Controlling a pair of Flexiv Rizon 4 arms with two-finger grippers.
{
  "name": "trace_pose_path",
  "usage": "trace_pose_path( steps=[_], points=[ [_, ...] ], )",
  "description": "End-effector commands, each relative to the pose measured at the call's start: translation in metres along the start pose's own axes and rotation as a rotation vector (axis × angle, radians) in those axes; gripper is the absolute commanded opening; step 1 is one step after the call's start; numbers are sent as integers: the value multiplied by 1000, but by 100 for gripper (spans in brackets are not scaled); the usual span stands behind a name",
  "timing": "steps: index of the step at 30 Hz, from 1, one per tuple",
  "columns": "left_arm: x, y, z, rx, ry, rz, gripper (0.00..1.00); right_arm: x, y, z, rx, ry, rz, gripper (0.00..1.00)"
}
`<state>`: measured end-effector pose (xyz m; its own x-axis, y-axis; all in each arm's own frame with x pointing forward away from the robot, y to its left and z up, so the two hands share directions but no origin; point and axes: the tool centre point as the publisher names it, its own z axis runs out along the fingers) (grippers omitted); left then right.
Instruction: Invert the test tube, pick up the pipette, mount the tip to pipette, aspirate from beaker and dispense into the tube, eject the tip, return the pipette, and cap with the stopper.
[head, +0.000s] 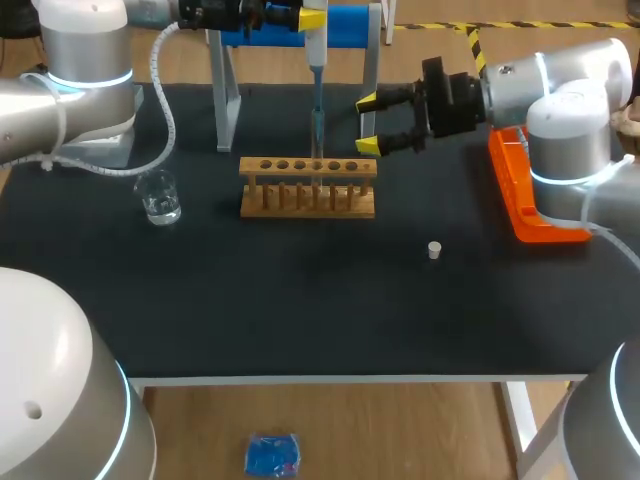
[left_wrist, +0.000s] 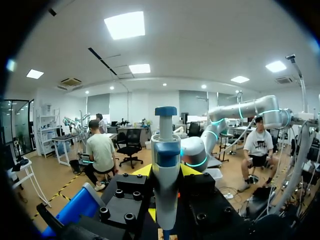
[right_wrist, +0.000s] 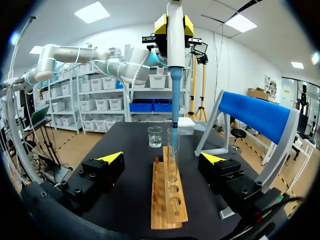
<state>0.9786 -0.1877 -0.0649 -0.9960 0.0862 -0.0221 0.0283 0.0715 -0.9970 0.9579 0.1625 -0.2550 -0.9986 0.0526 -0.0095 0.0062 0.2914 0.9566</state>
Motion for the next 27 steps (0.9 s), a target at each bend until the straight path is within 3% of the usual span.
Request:
trace_pose_path(
  steps=[1, 27],
  points=[
    [5, -5, -1, -5, -12, 2, 0, 0, 0, 0, 0, 0, 0, 100],
    [7, -22, 2, -25, -27, 27, 0, 0, 0, 0, 0, 0, 0, 100]
  ],
)
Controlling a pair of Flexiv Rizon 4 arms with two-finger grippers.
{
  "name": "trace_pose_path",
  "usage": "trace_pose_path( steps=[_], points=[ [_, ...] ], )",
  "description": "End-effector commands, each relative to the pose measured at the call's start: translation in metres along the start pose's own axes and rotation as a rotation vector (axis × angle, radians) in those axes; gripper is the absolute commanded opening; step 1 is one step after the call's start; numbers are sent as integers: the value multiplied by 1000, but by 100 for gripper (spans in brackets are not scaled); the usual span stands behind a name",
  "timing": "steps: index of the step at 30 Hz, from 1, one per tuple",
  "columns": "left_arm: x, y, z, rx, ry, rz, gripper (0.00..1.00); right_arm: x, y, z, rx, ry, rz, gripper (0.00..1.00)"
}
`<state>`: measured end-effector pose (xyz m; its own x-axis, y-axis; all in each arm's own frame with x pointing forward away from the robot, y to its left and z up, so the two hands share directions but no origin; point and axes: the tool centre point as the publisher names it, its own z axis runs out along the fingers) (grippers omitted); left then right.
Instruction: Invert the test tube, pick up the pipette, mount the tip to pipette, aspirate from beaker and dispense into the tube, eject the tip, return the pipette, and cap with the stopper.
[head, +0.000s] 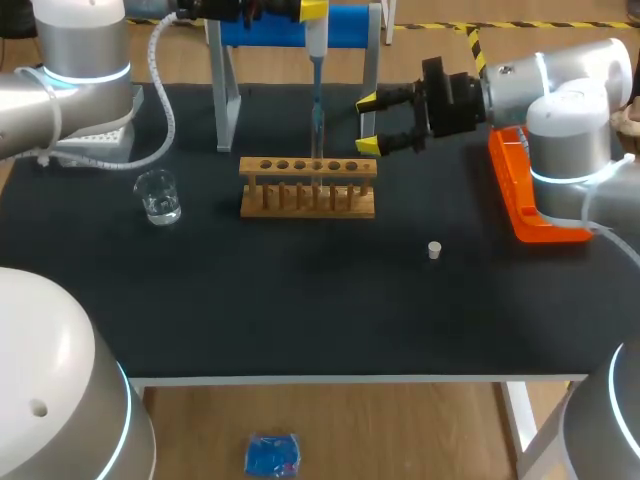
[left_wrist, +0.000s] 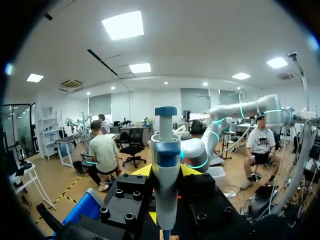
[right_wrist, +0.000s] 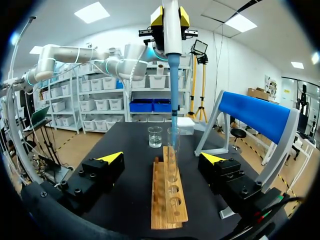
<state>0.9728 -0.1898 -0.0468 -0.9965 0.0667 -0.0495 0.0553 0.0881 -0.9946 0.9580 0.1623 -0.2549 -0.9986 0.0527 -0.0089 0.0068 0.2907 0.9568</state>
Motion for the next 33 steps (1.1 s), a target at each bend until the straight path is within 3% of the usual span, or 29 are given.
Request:
trace_pose_path(
  steps=[1, 33],
  points=[
    [2, -4, 1, -7, -6, 2, 0, 0, 0, 0, 1, 0, -1, 100],
    [4, -23, 1, -32, -24, 29, 0, 0, 0, 0, 1, 0, -1, 100]
  ],
)
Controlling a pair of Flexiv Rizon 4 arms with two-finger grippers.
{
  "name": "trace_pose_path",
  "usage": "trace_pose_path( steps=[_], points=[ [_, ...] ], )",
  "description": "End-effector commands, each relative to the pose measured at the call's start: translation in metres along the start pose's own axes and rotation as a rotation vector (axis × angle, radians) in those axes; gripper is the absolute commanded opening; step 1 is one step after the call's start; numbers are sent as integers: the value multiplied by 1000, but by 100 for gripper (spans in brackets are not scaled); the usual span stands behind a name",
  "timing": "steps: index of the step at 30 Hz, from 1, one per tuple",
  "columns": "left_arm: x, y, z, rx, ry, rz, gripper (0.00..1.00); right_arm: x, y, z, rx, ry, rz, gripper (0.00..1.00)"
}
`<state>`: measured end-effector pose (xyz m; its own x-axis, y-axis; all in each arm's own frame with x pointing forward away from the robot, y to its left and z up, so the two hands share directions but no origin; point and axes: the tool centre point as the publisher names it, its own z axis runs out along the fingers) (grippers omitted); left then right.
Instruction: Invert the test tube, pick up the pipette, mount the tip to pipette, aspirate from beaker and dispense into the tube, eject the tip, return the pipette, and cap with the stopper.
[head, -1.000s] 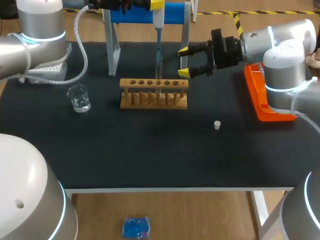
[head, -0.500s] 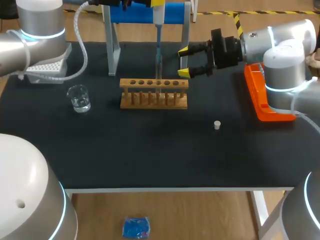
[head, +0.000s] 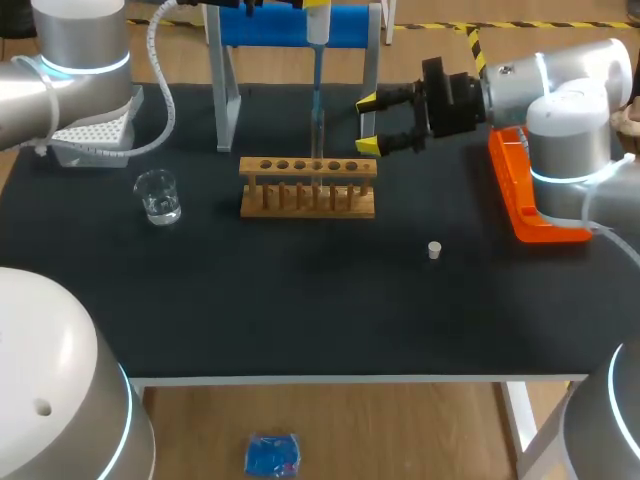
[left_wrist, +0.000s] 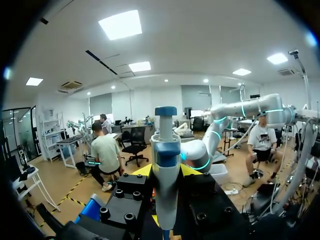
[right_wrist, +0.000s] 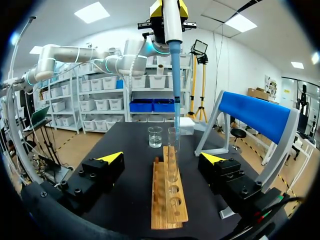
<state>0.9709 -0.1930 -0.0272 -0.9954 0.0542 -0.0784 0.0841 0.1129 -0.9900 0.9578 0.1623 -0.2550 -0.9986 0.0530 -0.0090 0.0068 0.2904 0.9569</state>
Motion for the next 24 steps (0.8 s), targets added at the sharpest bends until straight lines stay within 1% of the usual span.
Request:
trace_pose_path(
  steps=[1, 24],
  points=[
    [3, -4, 0, -6, -9, 2, 0, 0, 0, 0, 1, 0, -1, 100],
    [4, -27, 0, -27, -18, 31, 0, 0, 0, 0, 1, 0, -1, 100]
  ],
)
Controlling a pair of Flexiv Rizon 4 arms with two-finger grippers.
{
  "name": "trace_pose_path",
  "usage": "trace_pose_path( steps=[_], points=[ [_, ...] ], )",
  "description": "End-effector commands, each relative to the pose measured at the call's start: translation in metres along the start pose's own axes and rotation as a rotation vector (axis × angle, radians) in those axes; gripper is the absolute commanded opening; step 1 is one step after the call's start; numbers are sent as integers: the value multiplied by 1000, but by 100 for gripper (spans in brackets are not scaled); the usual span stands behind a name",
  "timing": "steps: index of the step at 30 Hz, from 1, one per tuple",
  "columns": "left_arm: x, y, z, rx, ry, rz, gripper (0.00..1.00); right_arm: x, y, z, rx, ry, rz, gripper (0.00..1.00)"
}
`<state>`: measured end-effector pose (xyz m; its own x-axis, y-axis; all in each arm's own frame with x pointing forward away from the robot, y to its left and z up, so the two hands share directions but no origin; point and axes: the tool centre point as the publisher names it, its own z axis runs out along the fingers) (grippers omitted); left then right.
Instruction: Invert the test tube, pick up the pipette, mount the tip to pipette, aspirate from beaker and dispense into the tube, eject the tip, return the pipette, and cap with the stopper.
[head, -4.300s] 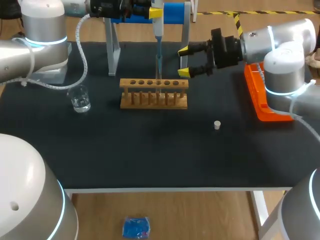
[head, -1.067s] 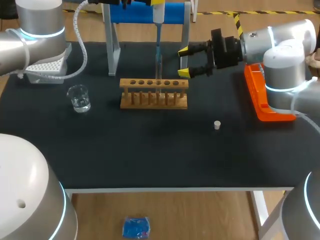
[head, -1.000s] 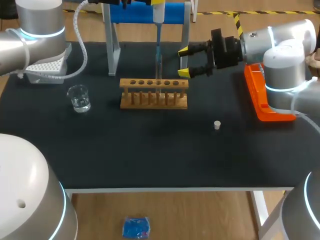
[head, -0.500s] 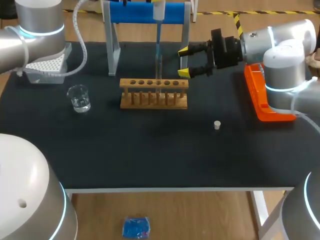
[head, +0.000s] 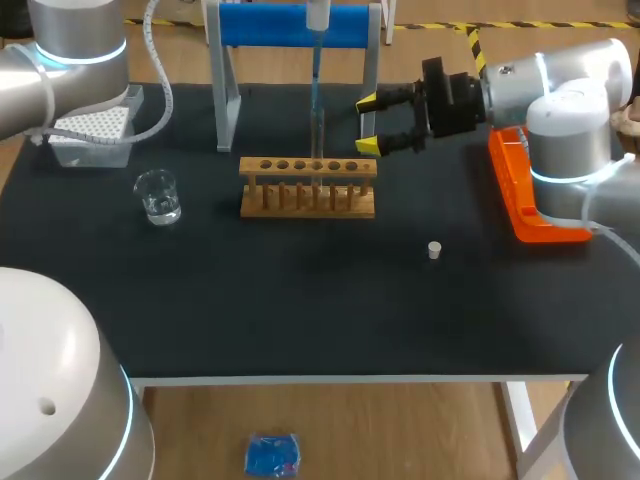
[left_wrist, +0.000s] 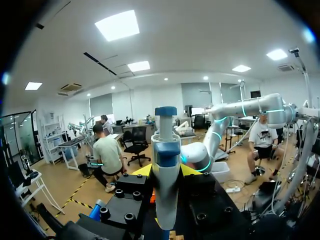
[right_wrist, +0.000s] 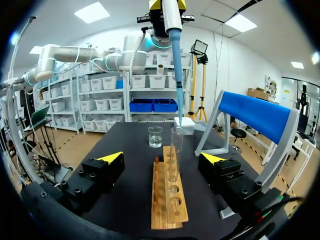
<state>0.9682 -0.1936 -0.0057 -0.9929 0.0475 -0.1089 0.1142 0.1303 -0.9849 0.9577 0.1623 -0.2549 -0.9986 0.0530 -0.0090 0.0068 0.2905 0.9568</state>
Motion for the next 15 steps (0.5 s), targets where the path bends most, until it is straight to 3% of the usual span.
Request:
trace_pose_path(
  steps=[1, 15],
  points=[
    [3, -7, 1, -8, -8, 3, 0, 0, 0, 0, 1, 0, -1, 100],
    [12, -27, -12, -46, -39, 27, 0, 0, 0, 0, 1, 0, -1, 100]
  ],
)
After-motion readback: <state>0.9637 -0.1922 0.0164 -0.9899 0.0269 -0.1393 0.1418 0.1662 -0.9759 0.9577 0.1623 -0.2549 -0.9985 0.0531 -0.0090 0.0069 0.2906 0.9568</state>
